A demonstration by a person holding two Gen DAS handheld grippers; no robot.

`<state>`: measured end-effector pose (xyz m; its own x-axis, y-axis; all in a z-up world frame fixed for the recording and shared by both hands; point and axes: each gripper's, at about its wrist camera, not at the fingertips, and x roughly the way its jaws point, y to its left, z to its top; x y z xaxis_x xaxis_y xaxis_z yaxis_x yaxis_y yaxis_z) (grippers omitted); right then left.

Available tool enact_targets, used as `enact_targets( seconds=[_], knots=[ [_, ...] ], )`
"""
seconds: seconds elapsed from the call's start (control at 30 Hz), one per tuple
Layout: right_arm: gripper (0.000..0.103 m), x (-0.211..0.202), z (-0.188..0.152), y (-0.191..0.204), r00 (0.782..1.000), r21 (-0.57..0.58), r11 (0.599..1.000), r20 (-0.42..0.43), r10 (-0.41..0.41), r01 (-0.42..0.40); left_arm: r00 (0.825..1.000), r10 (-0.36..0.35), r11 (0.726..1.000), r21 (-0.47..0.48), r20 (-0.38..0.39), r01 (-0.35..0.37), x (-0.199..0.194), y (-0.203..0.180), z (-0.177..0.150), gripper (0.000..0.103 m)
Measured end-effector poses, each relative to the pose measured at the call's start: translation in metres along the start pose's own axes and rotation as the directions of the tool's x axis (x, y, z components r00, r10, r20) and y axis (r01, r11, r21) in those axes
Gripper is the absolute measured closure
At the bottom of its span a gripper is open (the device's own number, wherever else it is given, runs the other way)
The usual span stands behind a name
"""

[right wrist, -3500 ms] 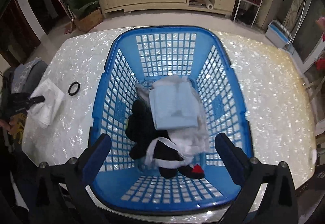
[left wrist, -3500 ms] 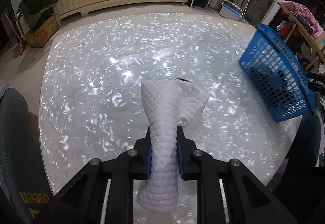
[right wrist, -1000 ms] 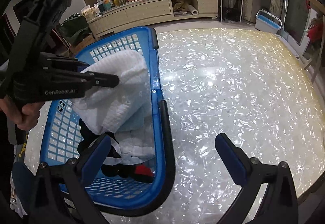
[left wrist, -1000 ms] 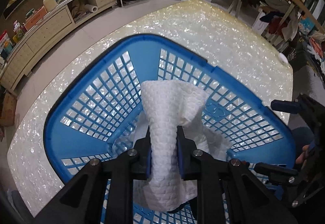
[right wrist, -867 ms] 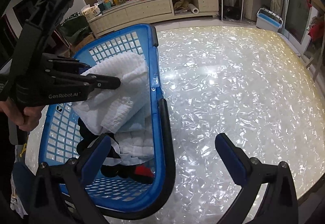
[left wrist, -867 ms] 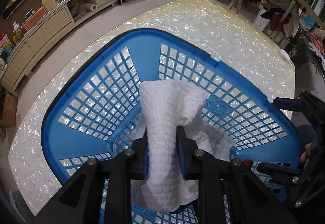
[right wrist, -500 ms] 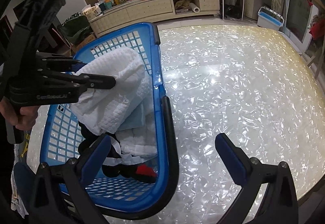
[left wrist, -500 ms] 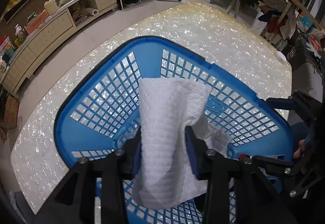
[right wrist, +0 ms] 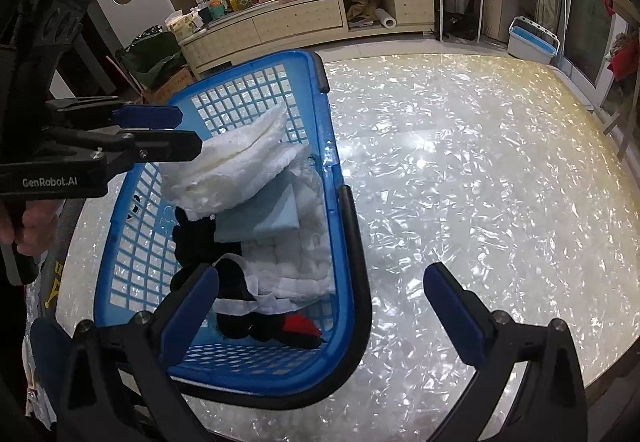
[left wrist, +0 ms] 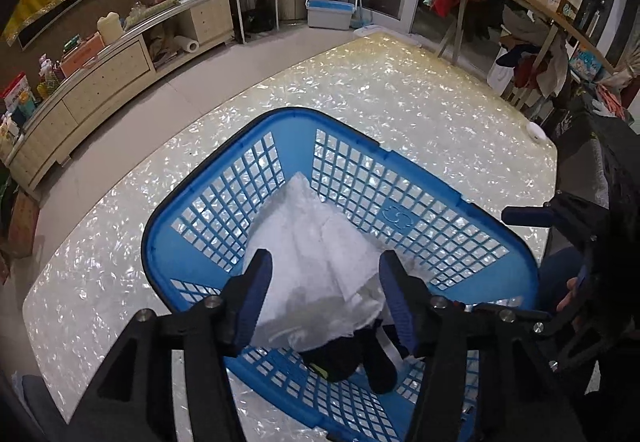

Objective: Organize soft objects
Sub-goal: 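Carry the white waffle towel with the left gripper into the basket and release it, then withdraw the left gripper while the right gripper moves toward the black rubber ring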

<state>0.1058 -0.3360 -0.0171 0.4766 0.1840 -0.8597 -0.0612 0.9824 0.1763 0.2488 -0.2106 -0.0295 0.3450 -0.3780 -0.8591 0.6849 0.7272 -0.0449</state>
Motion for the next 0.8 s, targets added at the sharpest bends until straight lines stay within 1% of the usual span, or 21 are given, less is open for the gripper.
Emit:
enact_targets(
  seconds=[0.1,0.2,0.3,0.4,0.53,0.6,0.73,0.77,0.8],
  knots=[
    [0.000,-0.005,0.000,0.003,1.000,-0.008,1.000,0.007,-0.004,0.004,1.000,-0.012,1.000,-0.006,0.013,0.012,-0.008,-0.002,-0.004,0.049],
    [0.000,-0.010,-0.001,0.006,1.000,-0.016,1.000,0.016,-0.007,0.007,0.999,-0.013,1.000,-0.006,0.032,0.013,-0.019,-0.005,-0.010,0.032],
    [0.000,-0.015,-0.002,0.012,1.000,-0.025,1.000,0.023,-0.010,0.010,0.998,-0.001,1.000,-0.006,0.059,0.001,-0.033,-0.008,-0.020,0.022],
    [0.000,-0.019,-0.004,0.020,1.000,-0.040,0.999,0.028,-0.009,0.011,0.997,0.018,1.000,-0.016,0.077,-0.016,-0.048,-0.009,-0.030,0.022],
    [0.000,-0.023,-0.006,0.034,1.000,-0.061,0.998,0.031,-0.003,0.005,0.995,0.024,0.999,-0.031,0.097,-0.021,-0.068,-0.007,-0.049,0.021],
    [0.000,-0.022,-0.006,0.039,0.999,-0.068,0.998,0.032,0.005,-0.003,0.994,0.043,0.998,-0.043,0.099,-0.039,-0.077,-0.003,-0.059,0.015],
    [0.000,-0.023,-0.007,0.053,0.999,-0.078,0.997,0.035,0.024,-0.021,0.988,0.124,0.990,-0.079,0.091,-0.117,-0.092,0.006,-0.087,0.004],
    [0.000,-0.022,-0.008,0.057,0.999,-0.081,0.996,0.036,0.031,-0.028,0.986,0.137,0.988,-0.089,0.090,-0.129,-0.096,0.008,-0.094,0.000],
    [0.000,-0.022,-0.007,0.061,0.999,-0.084,0.996,0.036,0.034,-0.031,0.985,0.146,0.986,-0.098,0.088,-0.137,-0.098,0.009,-0.099,0.000]
  ],
)
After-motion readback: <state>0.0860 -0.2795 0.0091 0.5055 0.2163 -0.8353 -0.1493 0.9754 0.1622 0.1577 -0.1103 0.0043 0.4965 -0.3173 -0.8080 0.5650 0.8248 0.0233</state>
